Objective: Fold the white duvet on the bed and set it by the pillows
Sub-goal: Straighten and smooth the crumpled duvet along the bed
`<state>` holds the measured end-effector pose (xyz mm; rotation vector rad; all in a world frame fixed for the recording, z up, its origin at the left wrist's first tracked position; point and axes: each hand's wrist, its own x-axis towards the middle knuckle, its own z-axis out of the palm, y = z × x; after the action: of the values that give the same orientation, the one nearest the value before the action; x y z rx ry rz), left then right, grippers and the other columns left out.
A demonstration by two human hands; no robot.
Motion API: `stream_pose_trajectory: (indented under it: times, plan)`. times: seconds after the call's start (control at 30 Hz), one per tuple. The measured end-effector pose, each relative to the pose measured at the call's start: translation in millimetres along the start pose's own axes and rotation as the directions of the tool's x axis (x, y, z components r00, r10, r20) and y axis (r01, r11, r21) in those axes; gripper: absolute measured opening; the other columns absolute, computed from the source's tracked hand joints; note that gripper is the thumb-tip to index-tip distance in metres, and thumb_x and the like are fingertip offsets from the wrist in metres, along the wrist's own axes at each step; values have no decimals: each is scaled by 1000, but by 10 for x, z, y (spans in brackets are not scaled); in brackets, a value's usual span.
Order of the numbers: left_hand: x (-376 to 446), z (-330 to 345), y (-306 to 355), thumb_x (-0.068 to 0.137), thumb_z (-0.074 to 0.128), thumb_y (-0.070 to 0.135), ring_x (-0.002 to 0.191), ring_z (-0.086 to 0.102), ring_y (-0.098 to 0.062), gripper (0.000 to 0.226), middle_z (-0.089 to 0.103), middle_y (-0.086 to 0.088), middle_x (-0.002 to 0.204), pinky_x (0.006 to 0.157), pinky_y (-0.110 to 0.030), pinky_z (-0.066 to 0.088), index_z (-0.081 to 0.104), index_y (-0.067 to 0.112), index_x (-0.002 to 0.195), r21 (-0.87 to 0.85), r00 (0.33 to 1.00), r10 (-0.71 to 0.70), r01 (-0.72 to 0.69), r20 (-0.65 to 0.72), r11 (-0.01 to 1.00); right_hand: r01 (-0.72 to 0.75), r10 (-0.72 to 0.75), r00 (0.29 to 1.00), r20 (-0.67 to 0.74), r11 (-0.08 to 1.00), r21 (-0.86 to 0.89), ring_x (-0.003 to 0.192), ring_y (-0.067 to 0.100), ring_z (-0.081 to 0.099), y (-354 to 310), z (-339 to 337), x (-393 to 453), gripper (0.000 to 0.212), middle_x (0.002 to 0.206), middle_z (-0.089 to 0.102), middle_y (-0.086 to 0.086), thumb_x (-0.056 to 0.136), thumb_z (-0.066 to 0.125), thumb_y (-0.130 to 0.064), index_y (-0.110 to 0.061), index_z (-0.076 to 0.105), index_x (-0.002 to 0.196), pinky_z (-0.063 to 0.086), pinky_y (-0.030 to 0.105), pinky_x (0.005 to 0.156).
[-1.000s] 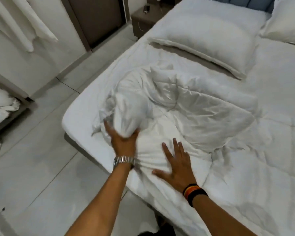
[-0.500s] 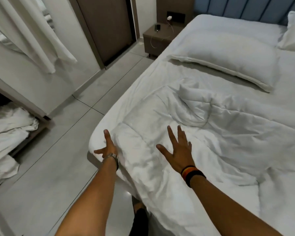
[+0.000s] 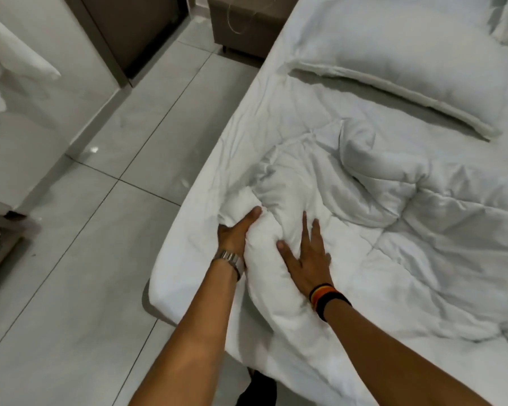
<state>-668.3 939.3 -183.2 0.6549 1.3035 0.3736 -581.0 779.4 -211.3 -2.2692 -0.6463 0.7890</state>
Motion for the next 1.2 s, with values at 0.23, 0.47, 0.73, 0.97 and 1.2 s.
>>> stream_pose_trajectory:
  times: [0.23, 0.47, 0.73, 0.97, 1.2]
  plan:
    - [-849, -719, 1044, 79, 89, 6, 117, 73, -26, 53, 75, -11, 127, 98, -37, 59, 70, -1, 128, -103, 659, 746, -752, -98, 651, 401, -400, 916, -38, 914, 62, 161, 14, -2, -1370, 176, 119, 81, 174, -6, -16, 84, 28, -91, -67, -12, 151, 2, 63, 120]
    - [-844, -2086, -96, 56, 99, 55, 133, 61, -23, 118, 61, 0, 147, 118, -51, 43, 40, 29, 155, 352, 917, 398, -360, -38, 864, 238, -82, 935, 344, 865, -441, 160, 27, -16, -402, 886, -529, 93, 170, -26, -10, 81, 21, -97, -59, -17, 157, -13, 68, 119]
    - [-5, -2236, 671, 77, 45, 94, 150, 38, -45, 119, 24, -18, 171, 118, -61, 34, -10, 38, 166, 475, 971, 136, -26, -198, 880, 3, 22, 995, 93, 964, -267, 160, 26, -15, -771, 1025, -459, 96, 173, -20, -5, 76, 16, -99, -58, -14, 158, -12, 68, 120]
    - [2635, -1956, 1243, 46, 44, 112, 152, 38, -34, 148, 30, -4, 171, 121, -62, 32, 18, 32, 167, 484, 997, -63, 39, 34, 874, -142, 136, 989, -55, 982, -127, 159, 22, -19, -1422, 1583, 484, 90, 172, -22, -7, 82, 22, -94, -58, -10, 159, -12, 62, 123]
    - [3025, -965, 1737, 30, 61, 108, 136, 54, -36, 158, 50, -7, 156, 111, -53, 46, 34, 25, 161, 629, 950, -246, 73, 192, 774, -400, 371, 913, -172, 896, -190, 156, 32, -27, -1685, 2296, 1132, 90, 171, -28, -1, 81, 15, -95, -58, -18, 156, -13, 71, 118]
